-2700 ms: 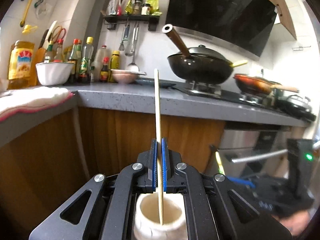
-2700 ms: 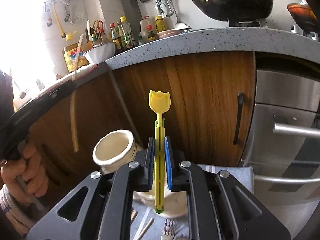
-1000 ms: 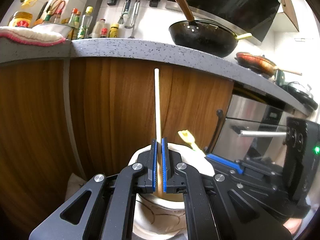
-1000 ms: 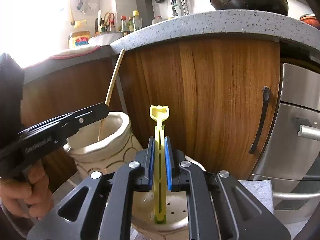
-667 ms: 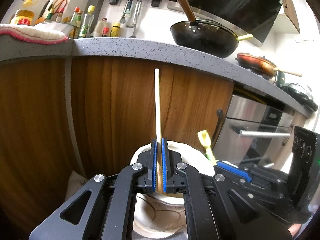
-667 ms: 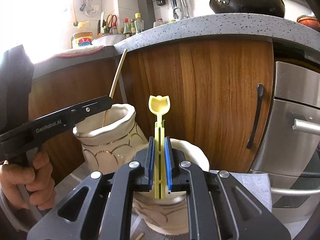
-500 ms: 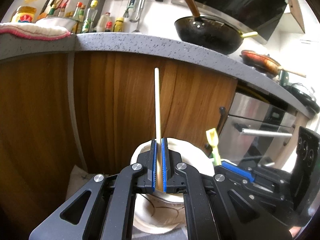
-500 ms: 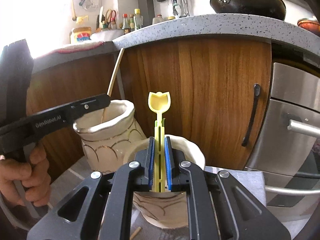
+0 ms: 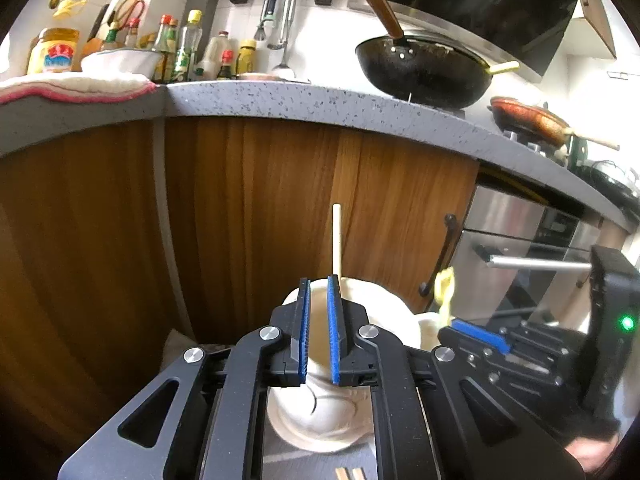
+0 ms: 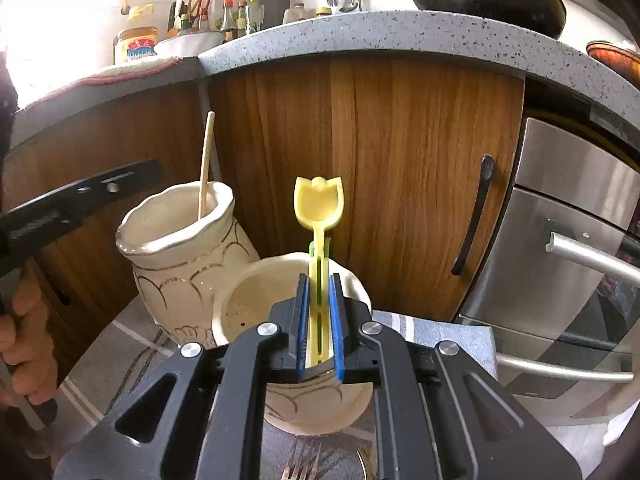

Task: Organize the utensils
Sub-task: 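Move both open tools back down toward the utensils on the cloth, then grasp another chopstick with the left tool while the right tool grasps another yellow spoon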

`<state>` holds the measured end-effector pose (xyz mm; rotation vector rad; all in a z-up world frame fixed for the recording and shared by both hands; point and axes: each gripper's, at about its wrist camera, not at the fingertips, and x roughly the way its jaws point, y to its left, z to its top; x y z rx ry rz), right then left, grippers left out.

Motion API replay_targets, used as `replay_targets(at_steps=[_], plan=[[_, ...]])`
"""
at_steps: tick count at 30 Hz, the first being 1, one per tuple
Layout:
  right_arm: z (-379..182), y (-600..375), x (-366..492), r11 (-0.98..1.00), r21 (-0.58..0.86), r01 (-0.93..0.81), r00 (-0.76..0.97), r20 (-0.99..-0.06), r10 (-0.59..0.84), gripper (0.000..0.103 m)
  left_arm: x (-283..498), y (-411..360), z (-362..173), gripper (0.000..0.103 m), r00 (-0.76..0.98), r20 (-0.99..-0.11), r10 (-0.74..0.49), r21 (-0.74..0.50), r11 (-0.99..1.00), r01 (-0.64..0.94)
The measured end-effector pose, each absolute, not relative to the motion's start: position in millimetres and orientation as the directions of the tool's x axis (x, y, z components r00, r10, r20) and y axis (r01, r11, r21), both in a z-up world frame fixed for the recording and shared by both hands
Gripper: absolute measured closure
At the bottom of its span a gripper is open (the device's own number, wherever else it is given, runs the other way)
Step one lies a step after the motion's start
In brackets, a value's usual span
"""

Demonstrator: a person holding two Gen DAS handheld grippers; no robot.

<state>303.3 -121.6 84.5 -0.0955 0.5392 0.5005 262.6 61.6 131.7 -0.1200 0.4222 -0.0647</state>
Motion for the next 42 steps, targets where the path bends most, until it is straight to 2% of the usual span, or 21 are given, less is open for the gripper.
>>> replay_targets(at_steps=[2,4,6,9,13,18,23,25,30,39,42], plan=[[85.4,-121.7,302.1,0.874,0.041,-0.484,0.738,-0.517,0.432,0.089,254.1,64.7,132.1,0.085,0.911,-0.402,-0.091,-0.138,0.99,0.038],[88.8,-125.1,298.2,0.873,0.051,-0.485,0.74,-0.507,0.441,0.079,241.4,68.7,129.5,0.074,0.911,-0.402,-0.094,-0.151,0.988,0.035],[93.0,-130.5,290.6,0.873,0.047,-0.485,0.749,-0.493,0.442,0.078,228.6,71.7,123.5,0.071,0.907,-0.412,-0.091,-0.154,0.988,0.029],[98.5,-141.2,272.8,0.871,0.042,-0.49,0.755,-0.479,0.448,0.078,210.6,75.5,109.7,0.07,0.893,-0.44,-0.088,-0.156,0.987,0.02],[97.1,-154.1,248.2,0.862,0.036,-0.505,0.738,-0.5,0.453,0.078,192.2,79.1,80.7,0.07,0.845,-0.527,-0.094,-0.164,0.986,0.008],[72.2,-178.9,226.1,0.848,0.076,-0.525,0.651,-0.606,0.457,0.077,179.8,70.9,42.5,0.07,0.752,-0.65,-0.106,-0.153,0.988,0.008],[41.6,-197.8,213.1,0.856,0.11,-0.505,0.57,-0.703,0.426,0.077,168.5,51.8,16.7,0.075,0.685,-0.719,-0.116,-0.119,0.992,0.044],[30.5,-201.0,207.7,0.86,0.1,-0.501,0.544,-0.736,0.403,0.077,166.2,46.5,9.2,0.078,0.669,-0.735,-0.109,-0.099,0.994,0.053],[8.3,-200.2,203.2,0.844,0.12,-0.522,0.433,-0.816,0.383,0.077,167.5,34.1,-1.4,0.079,0.626,-0.775,-0.08,-0.044,0.996,0.072],[3.9,-194.4,205.7,0.837,0.071,-0.543,0.392,-0.86,0.328,0.078,169.2,35.3,-0.1,0.081,0.592,-0.804,-0.055,0.008,0.995,0.104],[5.9,-193.9,210.0,0.835,0.072,-0.545,0.376,-0.869,0.32,0.08,169.1,36.4,0.4,0.081,0.578,-0.815,-0.053,0.016,0.994,0.112]])
